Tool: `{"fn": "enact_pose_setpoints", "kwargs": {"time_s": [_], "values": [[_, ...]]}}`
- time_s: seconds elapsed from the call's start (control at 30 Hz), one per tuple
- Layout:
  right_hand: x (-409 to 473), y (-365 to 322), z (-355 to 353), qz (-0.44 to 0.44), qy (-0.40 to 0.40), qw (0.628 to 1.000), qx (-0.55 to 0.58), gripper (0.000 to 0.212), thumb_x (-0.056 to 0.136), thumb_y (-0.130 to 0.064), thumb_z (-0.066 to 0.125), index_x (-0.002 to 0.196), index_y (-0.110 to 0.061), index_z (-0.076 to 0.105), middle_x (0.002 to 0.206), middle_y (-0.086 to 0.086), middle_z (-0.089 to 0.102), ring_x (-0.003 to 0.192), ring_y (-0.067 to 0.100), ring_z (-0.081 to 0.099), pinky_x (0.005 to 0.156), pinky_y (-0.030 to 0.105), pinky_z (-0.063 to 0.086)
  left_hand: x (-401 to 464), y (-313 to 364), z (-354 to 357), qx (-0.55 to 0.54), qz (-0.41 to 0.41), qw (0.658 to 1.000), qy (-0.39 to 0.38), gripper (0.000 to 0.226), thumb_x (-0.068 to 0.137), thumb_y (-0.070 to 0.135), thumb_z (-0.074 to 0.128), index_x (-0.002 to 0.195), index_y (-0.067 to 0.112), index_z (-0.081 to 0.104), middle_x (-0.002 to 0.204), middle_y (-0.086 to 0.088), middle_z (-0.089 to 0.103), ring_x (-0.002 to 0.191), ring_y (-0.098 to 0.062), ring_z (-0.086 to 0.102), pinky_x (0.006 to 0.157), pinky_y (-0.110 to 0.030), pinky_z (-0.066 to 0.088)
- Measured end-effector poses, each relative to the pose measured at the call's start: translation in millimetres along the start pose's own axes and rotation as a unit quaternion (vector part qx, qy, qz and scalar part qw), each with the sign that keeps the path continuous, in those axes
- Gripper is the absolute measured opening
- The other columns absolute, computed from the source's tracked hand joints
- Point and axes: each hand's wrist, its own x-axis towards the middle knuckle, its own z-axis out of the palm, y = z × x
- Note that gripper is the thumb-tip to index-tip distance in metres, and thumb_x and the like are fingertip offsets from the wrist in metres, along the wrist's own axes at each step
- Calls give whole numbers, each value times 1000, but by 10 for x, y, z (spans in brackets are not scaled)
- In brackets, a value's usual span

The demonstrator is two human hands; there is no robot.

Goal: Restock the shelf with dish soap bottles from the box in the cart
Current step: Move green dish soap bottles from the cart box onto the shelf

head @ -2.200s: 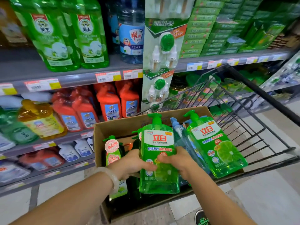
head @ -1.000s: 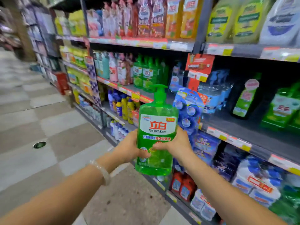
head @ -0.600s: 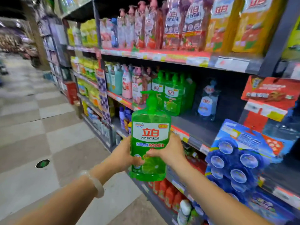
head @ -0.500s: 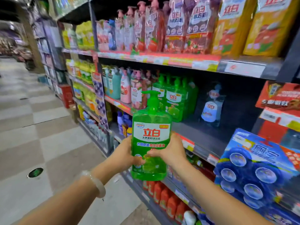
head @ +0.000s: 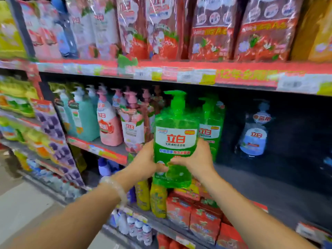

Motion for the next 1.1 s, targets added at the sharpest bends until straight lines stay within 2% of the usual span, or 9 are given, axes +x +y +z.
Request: {"fn": "enact_pose_setpoints", "kwargs": {"time_s": [0.1, 0.17, 0.3, 0.47, 0.57, 0.73, 0.9, 1.0, 1.1], "values": [[323, -12, 204, 14, 47, 999, -9, 81, 45, -24, 93, 117, -9, 58, 116, 10, 63, 114, 24, 56, 95, 39, 48, 445, -162, -199, 10, 8, 999, -32, 70, 64, -11, 77, 122, 13, 46, 115, 0, 59, 103, -10, 57, 80, -8, 49], [466, 16, 328, 23, 69, 997, -16, 84, 46, -23, 93, 119, -8, 55, 117, 11, 61, 115, 25, 55, 95, 40, 47, 667, -291, -264, 18, 15, 998, -55, 73, 64, -11, 77, 126, 8, 44, 111, 2, 58, 100, -9, 57, 71, 0, 45], [612, 142, 553, 44, 106, 992, -52, 87, 48, -26, 92, 123, -9, 52, 120, 10, 54, 117, 23, 48, 97, 31, 39, 961, -593, -267, 23, 19, 997, -73, 80, 63, -9, 78, 131, 8, 40, 114, 3, 55, 107, -11, 55, 73, 0, 44], [663, 338, 743, 54, 119, 989, -66, 94, 48, -24, 92, 129, -11, 46, 120, 7, 50, 117, 17, 40, 96, 28, 33, 1142, -916, -175, 7, 15, 996, -83, 79, 63, -7, 79, 122, 30, 41, 116, 11, 56, 113, -11, 54, 94, -25, 46], [649, 430, 793, 45, 120, 990, -62, 97, 50, -23, 91, 134, -11, 43, 122, 6, 48, 117, 13, 39, 97, 23, 33, 1157, -1063, -149, 0, 14, 997, -74, 81, 65, -3, 79, 116, 44, 38, 112, 26, 53, 109, -4, 54, 91, -18, 48], [544, 617, 770, 50, 68, 995, -45, 96, 59, -25, 87, 140, -15, 35, 127, 0, 45, 123, 9, 38, 98, 18, 32, 1136, -1205, -126, -41, -33, 994, -92, 75, 73, 1, 75, 133, 24, 36, 121, 9, 58, 117, -14, 56, 101, -39, 46], [468, 710, 835, 82, 45, 995, -33, 88, 68, -24, 82, 141, -19, 34, 133, 2, 48, 126, 16, 44, 104, 40, 41, 1098, -1243, -101, -34, -41, 994, -96, 77, 78, 14, 74, 139, 29, 30, 121, 17, 56, 114, -6, 54, 99, -32, 45], [495, 716, 853, 83, 38, 995, -37, 88, 69, -24, 81, 142, -19, 32, 135, 3, 47, 127, 16, 42, 105, 42, 40, 1114, -1285, -102, -37, -42, 994, -93, 76, 78, 15, 74, 137, 35, 30, 112, 30, 54, 100, 14, 54, 83, -10, 46], [502, 724, 870, 90, 39, 994, -45, 89, 70, -24, 80, 143, -19, 30, 137, 3, 45, 128, 16, 41, 106, 42, 39, 1123, -1310, -101, -41, -34, 993, -103, 76, 79, 14, 72, 137, 37, 29, 110, 33, 54, 95, 26, 50, 71, -1, 45]]}}
